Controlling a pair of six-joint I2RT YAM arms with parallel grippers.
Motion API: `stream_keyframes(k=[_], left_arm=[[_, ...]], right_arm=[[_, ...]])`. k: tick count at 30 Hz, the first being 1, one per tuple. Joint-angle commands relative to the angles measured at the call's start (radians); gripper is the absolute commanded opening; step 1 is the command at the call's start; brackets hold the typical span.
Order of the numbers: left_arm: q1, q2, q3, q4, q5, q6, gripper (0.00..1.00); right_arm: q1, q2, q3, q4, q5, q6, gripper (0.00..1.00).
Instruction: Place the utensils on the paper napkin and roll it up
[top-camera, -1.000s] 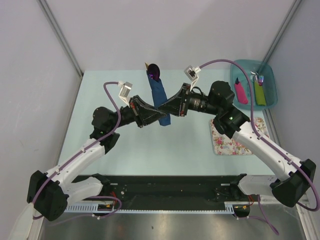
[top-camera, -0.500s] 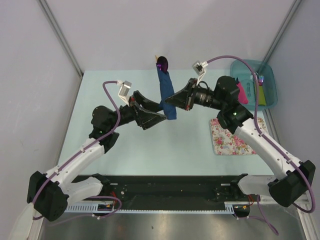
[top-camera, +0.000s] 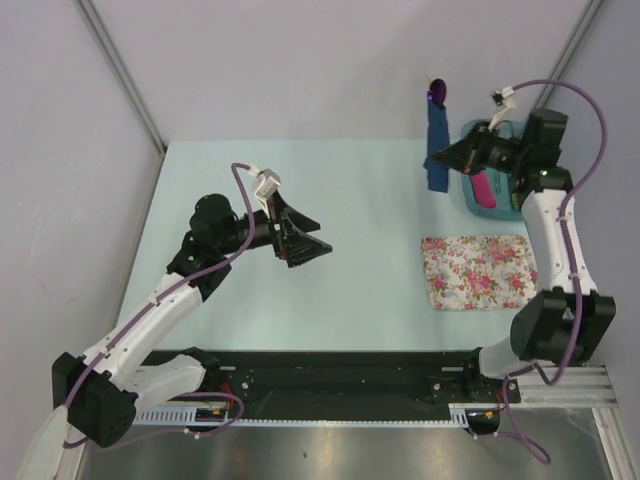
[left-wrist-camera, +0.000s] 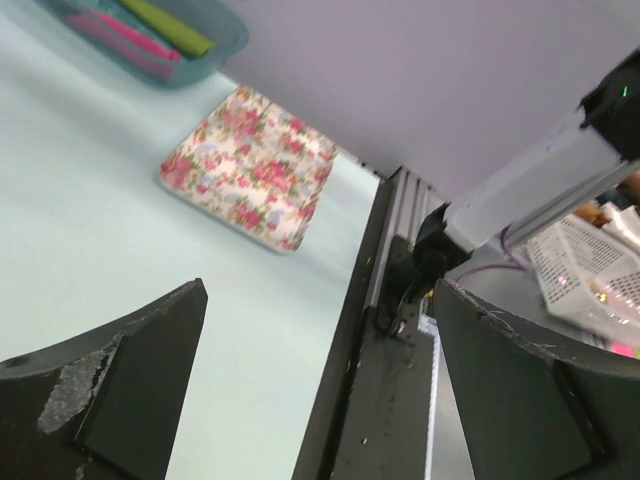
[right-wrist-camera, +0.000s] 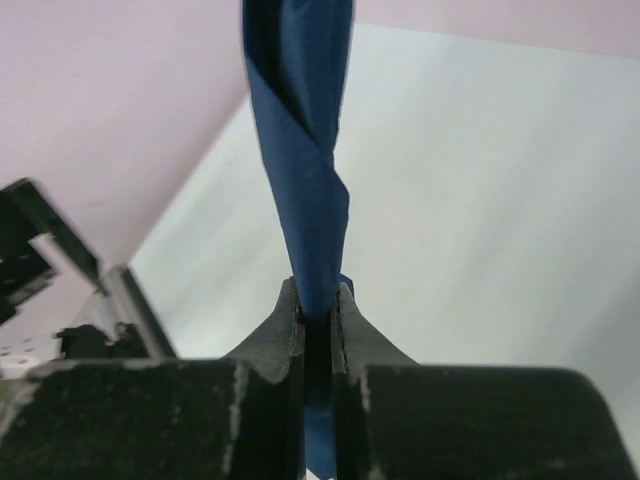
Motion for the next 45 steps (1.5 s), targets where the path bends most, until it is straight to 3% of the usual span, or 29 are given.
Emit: stream_keyframes(k=[1, 7, 16, 29, 45], left_arm=[[0.011, 0.013, 0.066, -0.239, 0.016, 0.195, 1.0], [0.012, 0.042, 0.052, -0.256, 0.061, 0.252, 1.0], [0.021, 0.08, 0.035, -0.248, 0.078, 0.245, 1.0], [0.054, 0.142, 0.02, -0.248, 0.097, 0.209, 1.0], [0.06, 0.182, 0.009, -0.233, 0.108, 0.179, 1.0]], right_arm=[[-0.206, 0.152, 0.19, -0.3, -0.119, -0.338, 0.0], [-0.332, 0.456, 0.45, -0.541, -0.058, -0.623, 0.0], [-0.409, 0.745, 0.705, -0.554, 0.046, -0.661, 0.0], [-0.351, 0.923, 0.732, -0.367, 0.054, -0.489, 0.0], [-0.322, 1.072, 0.758, -0.353, 0.112, -0.484, 0.0]])
